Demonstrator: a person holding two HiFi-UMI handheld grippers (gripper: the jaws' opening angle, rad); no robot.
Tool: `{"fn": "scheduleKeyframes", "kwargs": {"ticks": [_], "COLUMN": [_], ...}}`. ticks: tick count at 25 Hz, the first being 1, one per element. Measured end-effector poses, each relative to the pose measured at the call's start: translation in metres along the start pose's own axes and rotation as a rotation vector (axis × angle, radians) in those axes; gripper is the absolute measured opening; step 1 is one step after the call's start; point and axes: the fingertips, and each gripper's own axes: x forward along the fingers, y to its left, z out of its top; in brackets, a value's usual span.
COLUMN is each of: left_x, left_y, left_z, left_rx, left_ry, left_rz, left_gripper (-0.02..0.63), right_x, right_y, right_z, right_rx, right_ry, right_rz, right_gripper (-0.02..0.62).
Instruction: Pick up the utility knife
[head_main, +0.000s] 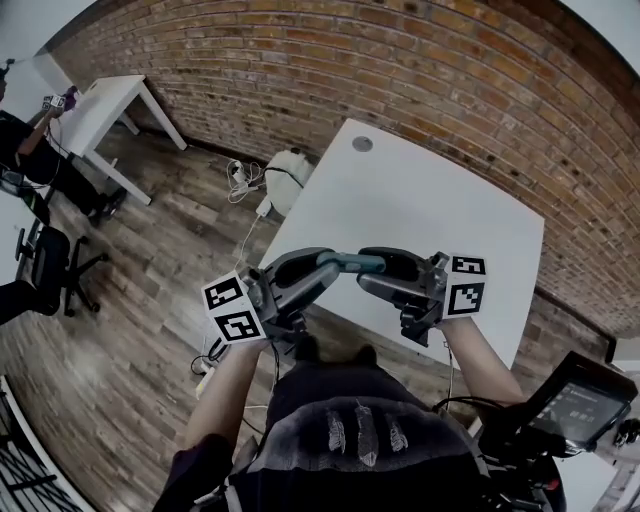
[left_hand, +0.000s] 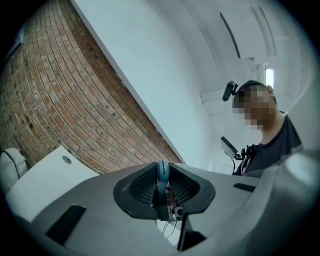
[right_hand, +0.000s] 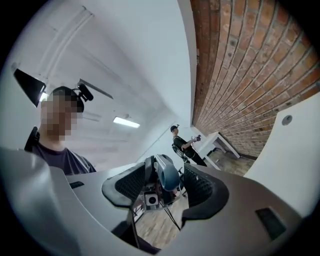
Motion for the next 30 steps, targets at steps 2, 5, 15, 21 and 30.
{"fn": "scheduleKeyframes", "kwargs": {"ticks": [2,5,15,21,30], "left_x": [-0.017,-0.042,-0.084,-0.089,-0.105], "left_y": [0.004,0.012,0.036,0.052,0.079], "left_z": [0.009,0.02,0.027,0.021,0.006], "left_rx": [-0.004,-0.019,-0.059,-0.031,-0.001], "left_ry": [-0.008,-0.026,0.032,0.083,0.087], "left_rz": [-0.013,-0.027,-0.085,-0.058,0.03], "left_gripper": [0.063,0.063,0.064,0.126,0.001], "right_x": [0.019,0.046,0.088,0.078,0.04], "right_y": [0.0,-0.002,-0.004,-0.006,-0.001], "right_z": [-0.002,-0.007,-0.024,-0.027,-0.033], "right_rx": [0.014,0.005,-0.002,0.003,0.005], "right_ry": [-0.01,-0.006,-0.009,-0.078,-0.177], "right_rz": [-0.009,-0.038,-0.168,-0.294,-0.482], "right_gripper": [0.162,0.095,0.072,0.067,0.067]}}
